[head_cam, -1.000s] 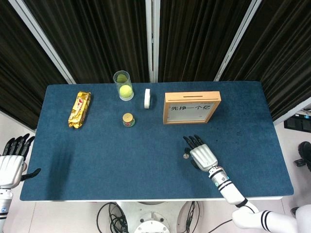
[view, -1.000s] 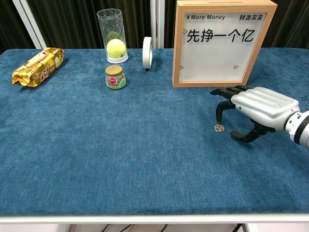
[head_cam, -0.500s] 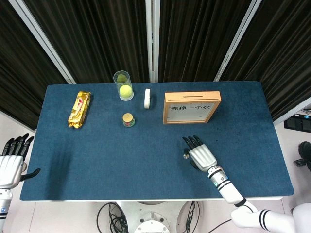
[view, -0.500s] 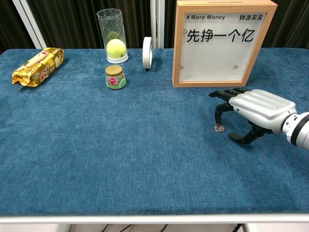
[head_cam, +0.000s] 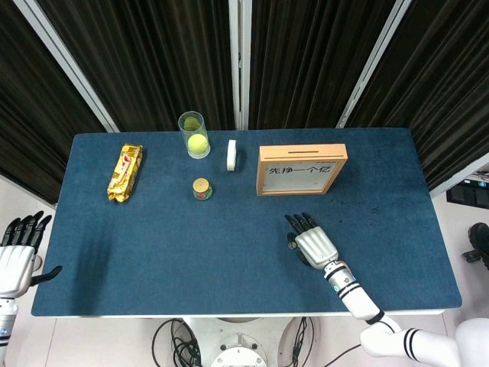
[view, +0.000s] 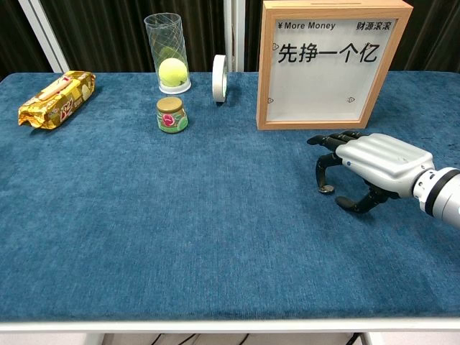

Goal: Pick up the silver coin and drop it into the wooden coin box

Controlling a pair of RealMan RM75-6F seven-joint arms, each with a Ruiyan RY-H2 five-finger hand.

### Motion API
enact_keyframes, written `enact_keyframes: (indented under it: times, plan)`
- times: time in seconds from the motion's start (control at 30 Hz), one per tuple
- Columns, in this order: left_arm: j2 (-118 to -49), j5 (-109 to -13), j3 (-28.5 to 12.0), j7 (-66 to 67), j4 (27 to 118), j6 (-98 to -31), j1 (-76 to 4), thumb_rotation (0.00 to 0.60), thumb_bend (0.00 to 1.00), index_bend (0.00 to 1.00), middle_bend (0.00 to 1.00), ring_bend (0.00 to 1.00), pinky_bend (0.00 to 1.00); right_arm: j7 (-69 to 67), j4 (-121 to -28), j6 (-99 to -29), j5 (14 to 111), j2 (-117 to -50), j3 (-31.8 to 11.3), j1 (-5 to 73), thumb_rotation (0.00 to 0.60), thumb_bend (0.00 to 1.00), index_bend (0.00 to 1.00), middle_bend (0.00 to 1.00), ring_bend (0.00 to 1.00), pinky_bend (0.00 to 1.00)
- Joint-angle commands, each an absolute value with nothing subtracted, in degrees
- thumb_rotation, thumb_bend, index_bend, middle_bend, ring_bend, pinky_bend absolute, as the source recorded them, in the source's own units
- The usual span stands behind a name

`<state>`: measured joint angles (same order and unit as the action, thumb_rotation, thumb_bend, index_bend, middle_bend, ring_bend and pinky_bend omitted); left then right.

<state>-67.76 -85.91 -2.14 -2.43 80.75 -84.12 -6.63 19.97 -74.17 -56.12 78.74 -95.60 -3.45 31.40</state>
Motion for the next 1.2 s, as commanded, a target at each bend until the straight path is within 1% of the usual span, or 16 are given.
enact_keyframes:
  times: [0.03,0.3,0.53,0.6,0.7,0.77,0.87,1.1,1.2]
  plan:
    - [-67.76,-85.92,-2.12,-2.57,80.61,-84.11,-6.61,0.6,0.12,0.04,0.0,0.0,0.0,19.97,-74.05,-56.33,78.79,-95.74,-3.44,31.42,0.6,0.33,0.45,0.0,0.0,0.0]
    - [-68.0,-86.09,-2.05,-3.35,79.86,-83.95,-6.66,0.6,0.12,0.04,0.0,0.0,0.0,20.28,-73.3,-56.84,78.6,-96.35,-3.39,31.44,0.6,0.33,0.52,0.0,0.0,0.0]
    - [-68.08,-86.31,-2.02,-3.63,79.59,-84.15,-6.62,0.6,0.12,0.04,0.0,0.0,0.0,20.57,-73.09,-57.54,78.74,-96.37,-3.32,31.37,0.6,0.33,0.54,0.0,0.0,0.0]
    - [-68.07,-86.41,-2.01,-3.53,79.65,-84.21,-6.63,0.6,0.12,0.04,0.0,0.0,0.0,20.59,-73.12,-57.61,78.8,-96.29,-3.24,31.36,0.6,0.33,0.52,0.0,0.0,0.0]
    - [-68.07,-86.43,-1.99,-3.36,79.78,-84.18,-6.65,0.6,0.12,0.04,0.0,0.0,0.0,20.62,-73.27,-57.47,78.84,-96.05,-3.06,31.4,0.6,0.33,0.43,0.0,0.0,0.0]
    - [-68.07,-86.39,-1.98,-3.26,79.85,-84.15,-6.64,0.6,0.12,0.04,0.0,0.0,0.0,20.56,-73.44,-57.33,78.87,-95.85,-2.92,31.42,0.6,0.33,0.39,0.0,0.0,0.0]
    - [-68.04,-86.44,-1.98,-3.13,79.96,-84.23,-6.61,0.6,0.12,0.04,0.0,0.0,0.0,20.46,-73.59,-57.52,79.02,-95.72,-2.86,31.41,0.6,0.33,0.35,0.0,0.0,0.0]
    - [-68.0,-86.51,-2.02,-3.04,80.03,-84.29,-6.65,0.6,0.12,0.04,0.0,0.0,0.0,19.63,-73.64,-58.5,80.08,-95.62,-2.58,31.28,0.6,0.33,0.34,0.0,0.0,0.0]
    - [-68.01,-86.54,-1.98,-3.0,80.04,-84.17,-6.69,0.6,0.12,0.04,0.0,0.0,0.0,19.3,-73.35,-58.66,80.41,-95.73,-2.49,31.3,0.6,0.33,0.36,0.0,0.0,0.0]
